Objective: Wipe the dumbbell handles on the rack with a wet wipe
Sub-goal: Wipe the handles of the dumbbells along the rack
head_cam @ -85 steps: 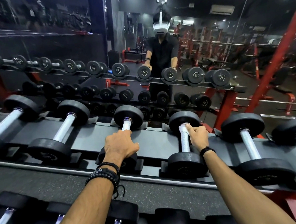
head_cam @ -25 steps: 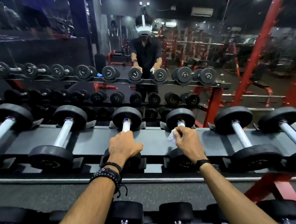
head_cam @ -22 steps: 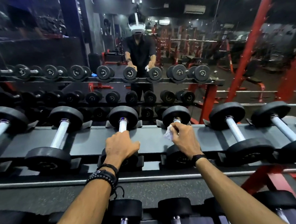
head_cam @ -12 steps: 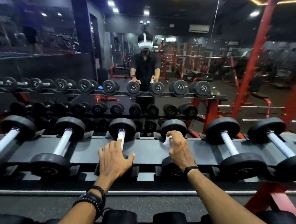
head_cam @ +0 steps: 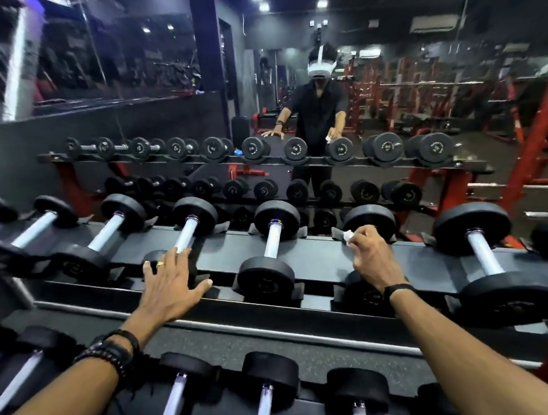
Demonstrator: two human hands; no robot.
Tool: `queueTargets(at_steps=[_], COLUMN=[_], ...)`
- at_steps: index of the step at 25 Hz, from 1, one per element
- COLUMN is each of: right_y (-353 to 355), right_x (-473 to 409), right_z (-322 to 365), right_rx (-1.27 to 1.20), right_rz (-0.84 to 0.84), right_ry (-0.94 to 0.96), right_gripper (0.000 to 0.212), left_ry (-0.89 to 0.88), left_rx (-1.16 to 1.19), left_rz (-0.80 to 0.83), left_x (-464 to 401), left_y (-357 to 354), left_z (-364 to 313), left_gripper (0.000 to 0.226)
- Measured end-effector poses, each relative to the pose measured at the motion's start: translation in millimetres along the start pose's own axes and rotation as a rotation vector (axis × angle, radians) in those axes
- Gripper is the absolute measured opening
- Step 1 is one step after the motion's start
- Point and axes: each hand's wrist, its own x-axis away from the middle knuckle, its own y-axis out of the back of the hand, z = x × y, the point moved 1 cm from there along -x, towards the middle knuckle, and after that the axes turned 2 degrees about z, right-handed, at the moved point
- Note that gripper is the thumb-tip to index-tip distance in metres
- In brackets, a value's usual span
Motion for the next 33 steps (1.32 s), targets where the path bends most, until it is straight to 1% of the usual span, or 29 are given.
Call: queueTargets(at_steps=[4,8,11,13,16,18,20,22,23,24,25,27,30,33], right_y=[-1,-4,-8,-13,-16,-18,-16,-23,-33,-44,-56,-78,-94,-93], right_x=[0,-3,-2,0,-5,-4,-8,-24,-34,-46,-57,-72,-79,-84], right_z=[0,-4,-8,-12,-14,-14,1,34,56,80,101,128,134,130], right_rx=[-0.019,0.003,0.055,0.088,0.167,0.203,0.192,0.101,-0.002,-0.131,-0.268,-0.441,-0.458,-0.399], right_rz=[-0.023,-0.054,-0.065,-0.077,-0.077,-0.062,-0.038,-0.054,-0.045,-0.004,0.073,0.281,0.558,0.698], right_ry=[-0.069,-0.107,-0.133,-0.133,-0.218,-0.227,-0.154,-0.105,-0.131,-0.175,-0.216,-0.296,-0.360,-0.405], right_gripper=[0.025,0.034,0.031,0.026,0.022,0.020,0.012,0.007,0.008,0.010,0.009,0.010,0.009,0.015], left_ry=[-0.071,-0.170,-0.254,-0.272,-0.296,-0.296,-0.271,-0.253,-0.253,-0.255,-0.252,-0.234,-0.216,-0.214], left_rx=[-0.014,-0.053,-0.102,-0.094,-0.057,-0.026,0.041,0.068,0.058,0.050,0.052,0.074,0.092,0.097], left_rz=[-0.020,-0.028,0.035,0.122,0.260,0.283,0.281,0.270,0.255,0.227,0.197,0.146,0.085,0.065], left_x=[-26,-75,-111,-125,-135,-133,-131,-128,-126,-126,-126,-127,-124,-123], left_y=[-6,-10,-17,-30,-35,-36,-32,-29,-30,-30,-30,-29,-28,-26], left_z=[10,29,45,51,52,54,55,53,52,51,50,51,51,51], left_gripper=[0.098,0.094,0.101,0.113,0.123,0.117,0.107,0.100,0.098,0.095,0.092,0.083,0.072,0.063])
